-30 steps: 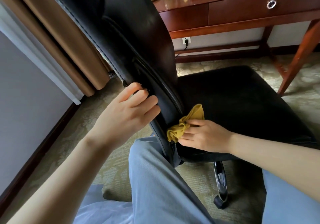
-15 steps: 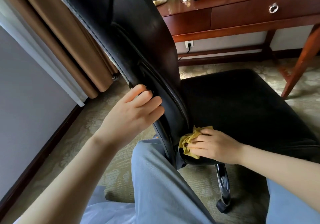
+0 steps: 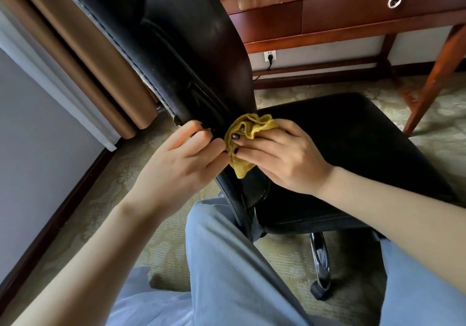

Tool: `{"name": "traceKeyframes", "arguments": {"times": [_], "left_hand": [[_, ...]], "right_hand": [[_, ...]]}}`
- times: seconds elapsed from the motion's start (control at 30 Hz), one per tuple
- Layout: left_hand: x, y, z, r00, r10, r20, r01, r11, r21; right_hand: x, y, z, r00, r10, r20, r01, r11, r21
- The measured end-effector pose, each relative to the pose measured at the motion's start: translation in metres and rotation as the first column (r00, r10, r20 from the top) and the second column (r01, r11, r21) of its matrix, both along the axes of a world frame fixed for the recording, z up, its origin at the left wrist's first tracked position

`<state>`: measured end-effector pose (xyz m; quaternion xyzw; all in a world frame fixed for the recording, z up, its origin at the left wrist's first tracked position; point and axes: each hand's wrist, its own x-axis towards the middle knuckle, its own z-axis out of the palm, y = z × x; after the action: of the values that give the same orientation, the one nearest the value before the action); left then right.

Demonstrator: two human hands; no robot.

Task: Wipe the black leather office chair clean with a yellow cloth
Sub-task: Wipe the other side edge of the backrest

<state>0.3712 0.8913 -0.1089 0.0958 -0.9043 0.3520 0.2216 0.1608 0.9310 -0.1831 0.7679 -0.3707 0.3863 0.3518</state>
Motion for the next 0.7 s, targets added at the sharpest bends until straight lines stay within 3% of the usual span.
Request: {"name": "traceKeyframes", "arguments": {"times": [0.13,0.37,0.7], "left_hand": [[0.001,-0.001,0.0,1.0,0.008,0.012,-0.008,1.0,0.006],[0.0,0.0,0.0,0.999,0.031,0.019,-0.031,0.999,0.008],[0.0,0.001,0.001,0.999,0.031,0.022,-0.031,1.0,0.0]], "right_hand": [[-0.003,0.003,-0.026,1.0,-0.004,0.01,0.004,1.0,0.019],[-0.019,0.011,-0.065,0.992,0.002,-0.124,0.008,0.997,0.08],[-0.022,0.026,-0.083,0.988,-0.033,-0.148,0.075,0.955,0.288]]}}
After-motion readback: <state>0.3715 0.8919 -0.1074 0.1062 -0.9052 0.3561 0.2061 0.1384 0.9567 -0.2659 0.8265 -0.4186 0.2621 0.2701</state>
